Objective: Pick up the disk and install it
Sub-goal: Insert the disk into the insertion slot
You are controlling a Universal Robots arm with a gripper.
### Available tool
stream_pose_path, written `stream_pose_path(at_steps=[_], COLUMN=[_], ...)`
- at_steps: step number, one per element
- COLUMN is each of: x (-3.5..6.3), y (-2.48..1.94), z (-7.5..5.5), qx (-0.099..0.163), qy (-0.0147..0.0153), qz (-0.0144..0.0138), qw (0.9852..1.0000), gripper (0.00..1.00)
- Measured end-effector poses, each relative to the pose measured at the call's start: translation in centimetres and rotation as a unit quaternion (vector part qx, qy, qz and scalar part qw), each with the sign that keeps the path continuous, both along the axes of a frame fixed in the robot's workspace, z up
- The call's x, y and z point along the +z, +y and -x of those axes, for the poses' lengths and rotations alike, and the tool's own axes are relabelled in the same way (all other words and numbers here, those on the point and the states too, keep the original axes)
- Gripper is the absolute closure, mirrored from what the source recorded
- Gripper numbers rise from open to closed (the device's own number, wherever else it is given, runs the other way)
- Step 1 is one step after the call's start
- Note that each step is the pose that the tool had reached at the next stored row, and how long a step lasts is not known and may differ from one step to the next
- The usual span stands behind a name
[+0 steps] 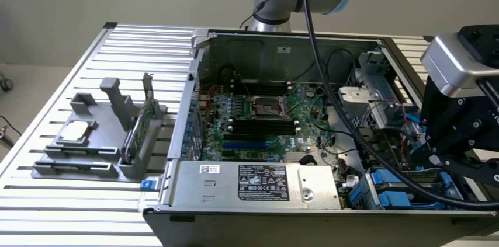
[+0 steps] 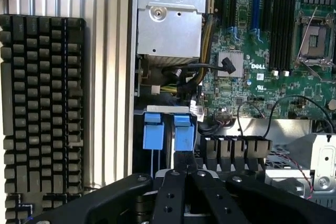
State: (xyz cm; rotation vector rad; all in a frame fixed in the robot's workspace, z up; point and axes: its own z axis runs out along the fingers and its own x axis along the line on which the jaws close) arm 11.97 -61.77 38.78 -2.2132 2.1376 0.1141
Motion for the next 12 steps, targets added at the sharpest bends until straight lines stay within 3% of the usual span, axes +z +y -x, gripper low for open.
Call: stream_pose_path(at_steps=[12], x=[-2.18], y=[0.03], z=[-1.0], qx=[0.005], qy=[0.0000], qz=[0.0000], qw=[1.0000], gripper=[0.89])
